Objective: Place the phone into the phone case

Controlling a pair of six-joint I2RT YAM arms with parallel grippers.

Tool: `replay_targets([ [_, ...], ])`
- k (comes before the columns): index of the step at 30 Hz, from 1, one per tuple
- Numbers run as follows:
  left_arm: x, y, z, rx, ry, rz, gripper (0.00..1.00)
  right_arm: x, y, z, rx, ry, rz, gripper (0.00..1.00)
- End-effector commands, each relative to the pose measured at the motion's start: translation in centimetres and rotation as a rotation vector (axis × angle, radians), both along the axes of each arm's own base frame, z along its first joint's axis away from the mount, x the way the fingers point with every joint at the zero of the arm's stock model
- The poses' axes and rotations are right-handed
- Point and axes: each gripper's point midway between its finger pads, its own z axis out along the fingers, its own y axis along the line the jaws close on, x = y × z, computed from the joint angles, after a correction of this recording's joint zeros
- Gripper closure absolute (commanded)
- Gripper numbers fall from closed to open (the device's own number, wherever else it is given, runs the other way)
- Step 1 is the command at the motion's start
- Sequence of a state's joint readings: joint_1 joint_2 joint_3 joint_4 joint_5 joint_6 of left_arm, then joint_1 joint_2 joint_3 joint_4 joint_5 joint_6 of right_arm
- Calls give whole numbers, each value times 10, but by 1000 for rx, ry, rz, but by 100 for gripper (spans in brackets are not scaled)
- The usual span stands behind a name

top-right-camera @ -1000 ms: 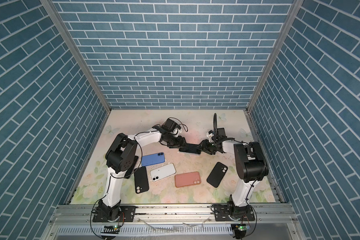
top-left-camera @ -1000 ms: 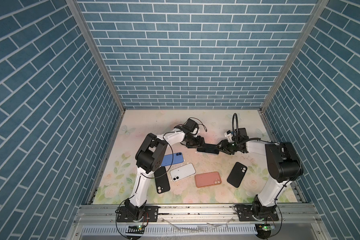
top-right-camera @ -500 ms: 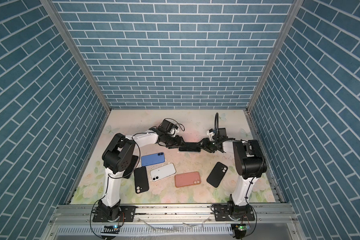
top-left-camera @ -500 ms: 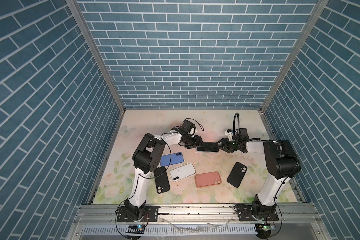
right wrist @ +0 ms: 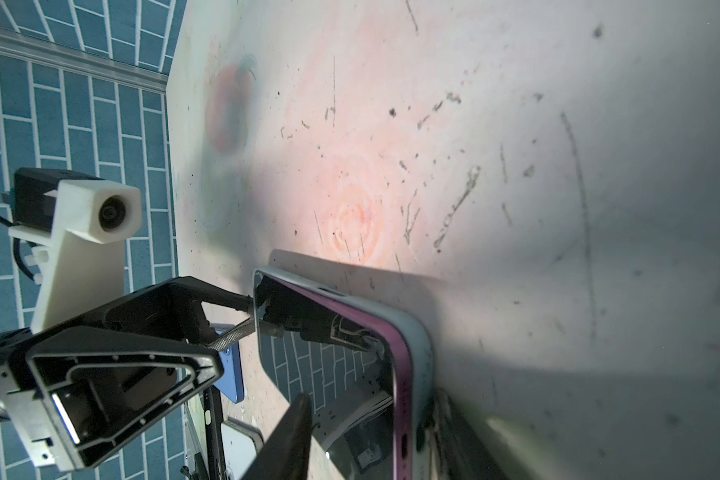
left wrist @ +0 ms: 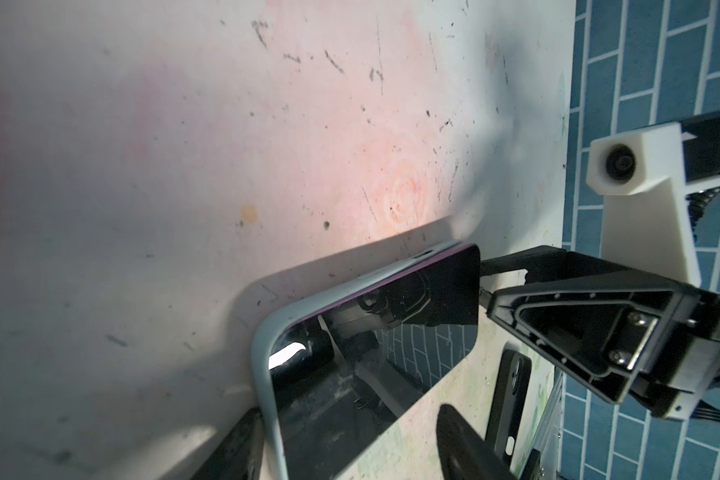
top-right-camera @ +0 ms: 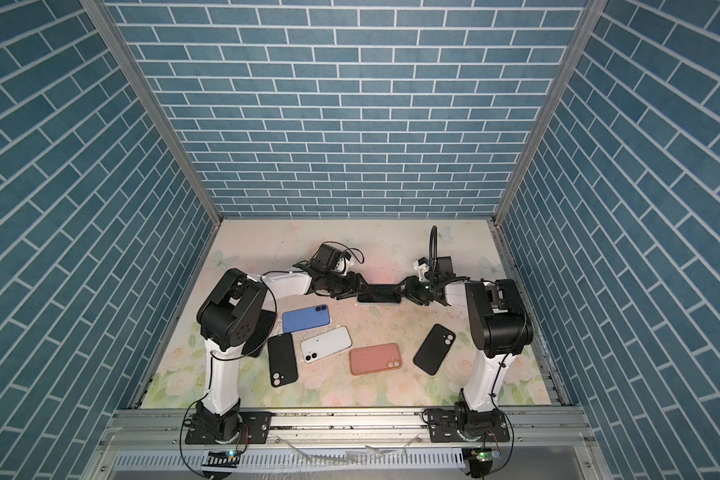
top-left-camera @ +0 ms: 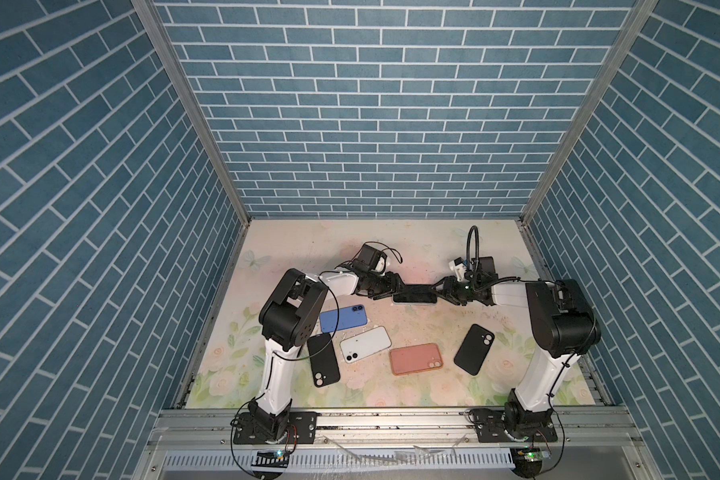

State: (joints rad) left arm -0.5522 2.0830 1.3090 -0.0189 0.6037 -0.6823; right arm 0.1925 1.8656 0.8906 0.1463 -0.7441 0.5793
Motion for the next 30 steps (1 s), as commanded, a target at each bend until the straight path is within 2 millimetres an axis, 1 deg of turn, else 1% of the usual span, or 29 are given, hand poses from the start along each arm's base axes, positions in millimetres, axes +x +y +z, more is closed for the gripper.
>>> replay_targets([
  [1,-3,-33,56,-185,-116,-85,33,-34,5,-38,-40,148,29,53],
  [11,-6,-31,73,-214,-165,-92,38,-33,1,-41,-59,150,14,54],
  [14,-8,-30,73,-205,-167,-95,39,-32,0,-41,-60,150,11,54],
  [20,-9,-27,60,-169,-138,-93,43,-29,-1,-38,-62,146,8,54],
  [25,-9,-25,45,-126,-109,-97,49,-28,0,-37,-61,140,8,54],
  [30,-3,-27,35,-106,-88,-91,55,-28,0,-38,-58,142,10,54],
])
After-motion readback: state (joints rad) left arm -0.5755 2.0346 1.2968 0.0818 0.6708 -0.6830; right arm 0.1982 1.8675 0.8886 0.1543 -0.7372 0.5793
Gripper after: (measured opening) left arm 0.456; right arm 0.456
